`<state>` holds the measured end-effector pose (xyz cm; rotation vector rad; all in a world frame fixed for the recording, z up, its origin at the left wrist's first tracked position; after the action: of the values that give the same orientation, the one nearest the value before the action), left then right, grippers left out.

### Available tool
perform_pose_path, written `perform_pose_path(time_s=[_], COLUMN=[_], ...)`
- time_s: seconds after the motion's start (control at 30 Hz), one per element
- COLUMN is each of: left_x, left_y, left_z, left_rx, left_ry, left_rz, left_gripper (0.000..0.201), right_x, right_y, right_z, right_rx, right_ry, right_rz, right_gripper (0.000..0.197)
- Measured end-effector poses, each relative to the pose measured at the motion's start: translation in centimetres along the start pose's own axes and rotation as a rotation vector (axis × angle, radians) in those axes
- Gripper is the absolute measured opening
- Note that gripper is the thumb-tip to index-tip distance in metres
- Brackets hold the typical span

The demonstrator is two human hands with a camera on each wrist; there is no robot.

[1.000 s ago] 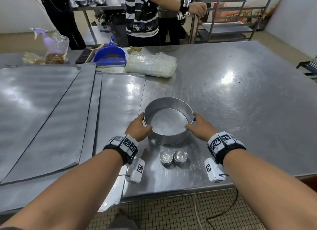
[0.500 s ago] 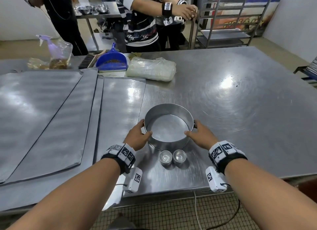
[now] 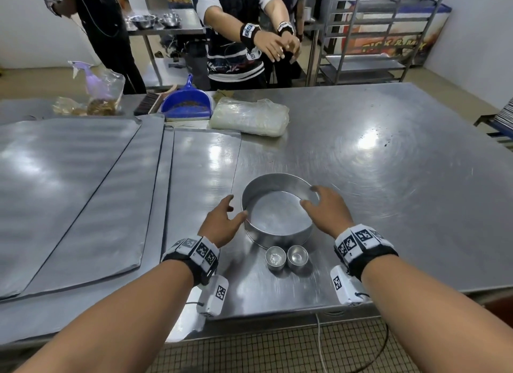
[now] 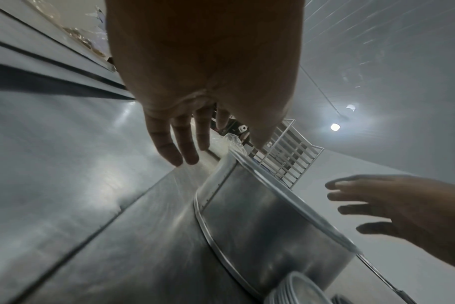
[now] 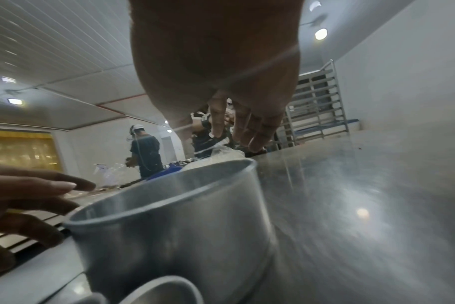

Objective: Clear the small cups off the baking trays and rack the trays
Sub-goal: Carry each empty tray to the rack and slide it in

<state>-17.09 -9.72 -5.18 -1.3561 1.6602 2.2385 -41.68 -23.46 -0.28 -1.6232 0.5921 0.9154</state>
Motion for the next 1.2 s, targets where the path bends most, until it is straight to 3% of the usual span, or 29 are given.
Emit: perform_pose_path(time_s=[0.23,0.43,0.63,0.8,0.93,1.07,1.2], left_x=[-9.1,-20.8,-34.3,-45.6,-52.5,-57.2,-60.2], left_y=[-2.4,-10.5,-24.1,-36.5,-44.1,-49.8,-54.8], left_z=[-0.9,-1.2,-2.1,-4.0,-4.6,-5.8,-6.3], left_rx=[-0.006,-0.066,-0.187,-0.296,-0.399,-0.458,-0.572], left_ry=[0.163,0.277,0.338,0.331,0.294,0.234,0.203], left_rz=[-0.019,-0.051,-0.125,-0.185,-0.284,-0.412,-0.527], left_gripper=[0.033,0.025,0.033,0.052,0.064,0.094,0.1], right_x=[4.4,12.8,24.0,34.1,39.1,41.8,43.0], right_y=[-12.9,-25.3,-37.6,-45.3,-47.9,-48.7,-48.7], right_z=[0.6,4.1,9.4,13.1,14.7,15.0,14.8], right_rx=[-0.208,-0.318,-0.331,-0.238,-0.144,-0.074,-0.013], right_ry=[-0.064,-0.189,-0.293,-0.359,-0.359,-0.352,-0.332], right_rz=[-0.095,-0.123,-0.19,-0.17,-0.094,0.03,0.123], right_gripper=[0.038,0.042,0.042,0.053,0.068,0.079,0.077])
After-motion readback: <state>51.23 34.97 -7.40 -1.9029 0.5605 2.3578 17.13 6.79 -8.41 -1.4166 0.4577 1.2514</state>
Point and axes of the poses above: each hand's wrist, its own z-axis away from the middle knuckle, its own x-axis out of the palm, y = z × x, the point moved 8 cm from there along -z, towards the middle knuckle, and after that the axes turned 11 degrees about y, right-handed, at the moved point
